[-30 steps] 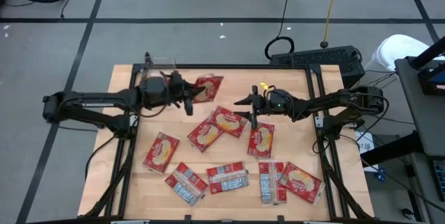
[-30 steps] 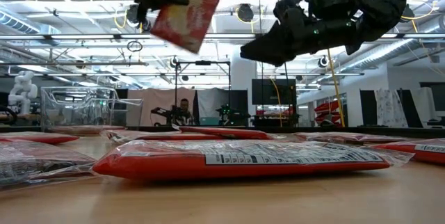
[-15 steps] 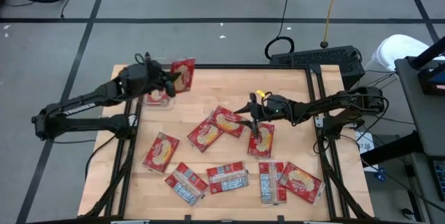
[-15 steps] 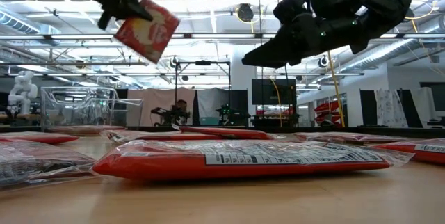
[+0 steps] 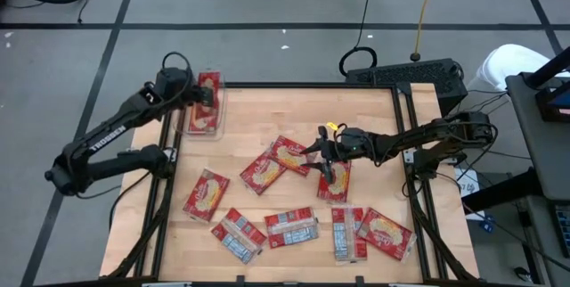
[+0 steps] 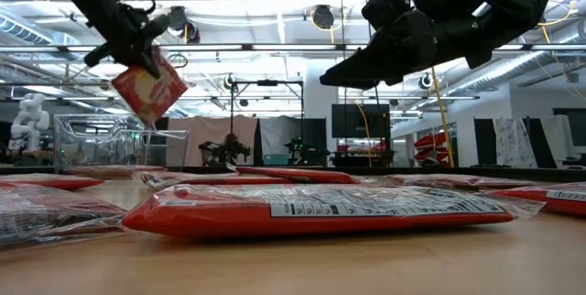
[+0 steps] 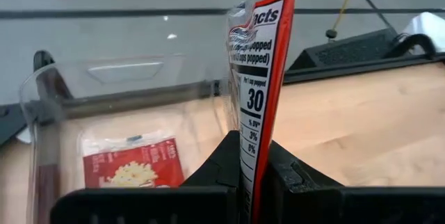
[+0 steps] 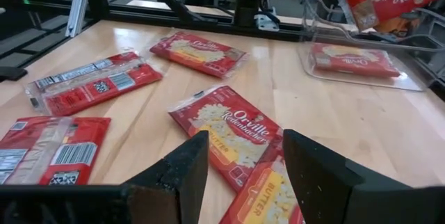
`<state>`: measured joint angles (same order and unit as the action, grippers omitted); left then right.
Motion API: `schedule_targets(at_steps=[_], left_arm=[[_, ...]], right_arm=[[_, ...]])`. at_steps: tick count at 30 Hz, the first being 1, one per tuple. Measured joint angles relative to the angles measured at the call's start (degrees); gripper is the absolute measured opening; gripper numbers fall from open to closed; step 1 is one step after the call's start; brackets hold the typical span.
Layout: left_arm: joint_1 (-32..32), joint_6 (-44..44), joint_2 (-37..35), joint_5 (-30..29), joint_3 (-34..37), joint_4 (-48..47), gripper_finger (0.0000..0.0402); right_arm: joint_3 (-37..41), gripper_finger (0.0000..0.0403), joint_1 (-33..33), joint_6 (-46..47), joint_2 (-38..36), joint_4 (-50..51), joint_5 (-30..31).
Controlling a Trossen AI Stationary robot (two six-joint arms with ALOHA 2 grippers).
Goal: Sort popcorn bags into baskets
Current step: Put the red popcorn bag into the transparent bin
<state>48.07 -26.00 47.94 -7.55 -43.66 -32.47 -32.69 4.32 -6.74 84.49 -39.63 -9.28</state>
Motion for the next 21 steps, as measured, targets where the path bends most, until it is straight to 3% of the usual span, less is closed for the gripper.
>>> schedule_targets(at_steps=[9,21], left_arm=[[9.0,1.4,8.0,5.6,0.0,-4.8,0.0023],[9.9,0.3,19.2,5.8,0.0,-6.0,0.0030]], right_arm=[[0.0,0.0178,0.1,-0.1,0.0,0.1,0.1],[0.0,0.0178,0.1,0.0,0.0,0.1,0.2]])
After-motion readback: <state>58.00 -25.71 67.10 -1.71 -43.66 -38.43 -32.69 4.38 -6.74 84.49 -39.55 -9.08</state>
